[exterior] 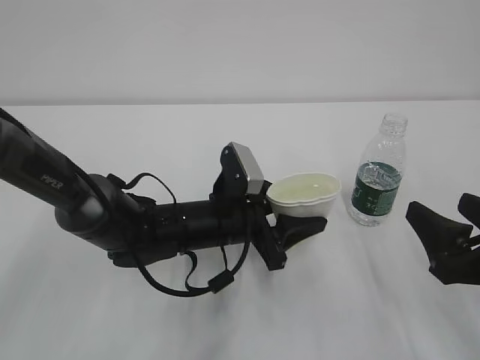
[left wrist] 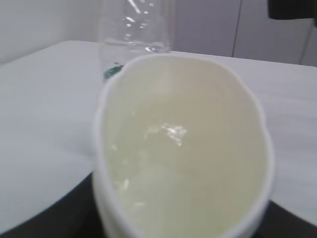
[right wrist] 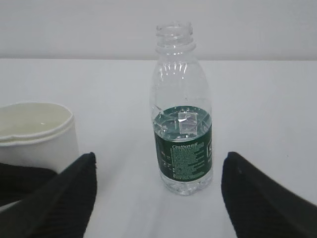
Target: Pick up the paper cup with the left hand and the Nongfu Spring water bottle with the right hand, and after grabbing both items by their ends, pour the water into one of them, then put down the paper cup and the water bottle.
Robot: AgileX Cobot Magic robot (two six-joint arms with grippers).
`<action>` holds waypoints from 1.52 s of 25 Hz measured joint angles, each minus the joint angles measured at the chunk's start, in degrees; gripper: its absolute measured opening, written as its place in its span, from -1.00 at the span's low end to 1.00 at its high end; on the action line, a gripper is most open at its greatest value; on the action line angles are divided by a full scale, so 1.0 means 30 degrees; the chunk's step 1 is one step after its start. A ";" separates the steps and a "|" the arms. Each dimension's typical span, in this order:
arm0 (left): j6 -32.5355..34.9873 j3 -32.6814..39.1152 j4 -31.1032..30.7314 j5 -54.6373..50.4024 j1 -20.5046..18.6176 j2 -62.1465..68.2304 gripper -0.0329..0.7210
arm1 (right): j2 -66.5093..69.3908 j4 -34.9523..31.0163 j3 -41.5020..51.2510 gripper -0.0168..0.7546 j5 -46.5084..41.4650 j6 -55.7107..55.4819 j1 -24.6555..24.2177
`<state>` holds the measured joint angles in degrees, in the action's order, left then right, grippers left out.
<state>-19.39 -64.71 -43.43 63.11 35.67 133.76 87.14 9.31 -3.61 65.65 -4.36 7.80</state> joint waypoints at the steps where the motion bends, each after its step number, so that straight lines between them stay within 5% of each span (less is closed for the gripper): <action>1: 0.0000 0.0000 0.0021 0.0106 -0.0215 0.0000 0.12 | -0.0083 0.0000 0.0000 0.57 0.0000 0.0000 0.0000; 19: 0.0170 0.2393 0.0818 0.0284 -0.3553 -0.1123 0.12 | -0.0077 0.0088 0.0000 0.57 0.0000 0.0000 0.0000; 38: 0.3447 0.6719 0.5131 0.0383 -0.5029 -0.2357 0.12 | -0.0077 0.0132 0.0000 0.57 0.0000 0.0000 0.0000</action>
<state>-9.05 -44.55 -28.04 64.26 20.58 126.69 86.91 9.71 -3.61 65.65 -4.36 7.80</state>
